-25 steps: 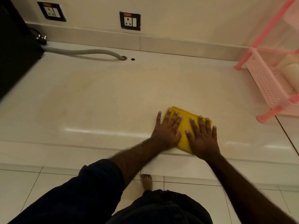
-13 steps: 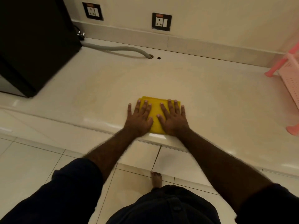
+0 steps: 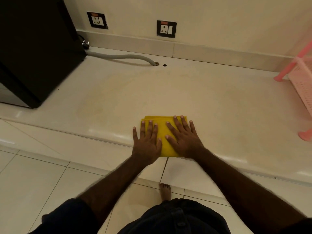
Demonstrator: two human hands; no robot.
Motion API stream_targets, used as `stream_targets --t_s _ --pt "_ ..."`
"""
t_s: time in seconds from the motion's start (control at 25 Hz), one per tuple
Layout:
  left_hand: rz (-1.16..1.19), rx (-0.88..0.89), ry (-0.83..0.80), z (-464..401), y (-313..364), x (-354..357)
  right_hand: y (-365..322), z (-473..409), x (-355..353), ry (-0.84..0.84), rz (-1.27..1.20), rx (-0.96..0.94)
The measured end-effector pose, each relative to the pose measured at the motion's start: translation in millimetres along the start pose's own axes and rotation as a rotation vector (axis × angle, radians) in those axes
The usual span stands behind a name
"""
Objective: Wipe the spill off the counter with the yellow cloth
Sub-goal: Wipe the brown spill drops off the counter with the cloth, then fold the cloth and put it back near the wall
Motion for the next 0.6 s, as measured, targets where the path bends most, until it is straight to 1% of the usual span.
stream_targets --t_s 0.2,0.28,0.36,0.4,0.44,0.52,0.56,0.6 --pt "0.072 0.156 -0.049 4 63 6 48 62 -13 -0.025 -0.006 0.143" --pt "0.085 0.197 -0.079 5 76 7 54 80 -21 -0.059 -0.021 0.191" --pt "0.141 0.199 -0.11 4 80 5 54 89 -32 -0.082 -0.112 0.238" --pt "0.222 0.161 -0.12 5 79 2 51 92 -37 -0.064 -0.202 0.287" --pt "0.34 0.093 -0.123 7 77 -3 49 98 -43 -0.007 -0.309 0.373" --pt "0.591 -0.093 -0.09 9 69 -14 48 111 -54 0.175 -0.483 0.605" --pt "0.677 -0.175 -0.066 7 64 -19 48 118 -59 0.248 -0.5 0.697" --pt "0.723 -0.242 -0.055 4 61 -23 48 122 -63 0.279 -0.487 0.758"
Point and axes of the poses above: each hand's wrist, its own z-axis away from the middle knuckle, its own x-axis out of the palm, y = z × x, the point moved 1 cm from there along -z, towards the middle knuckle, and after that the axes turned 5 degrees about y, right-handed, at the moved point
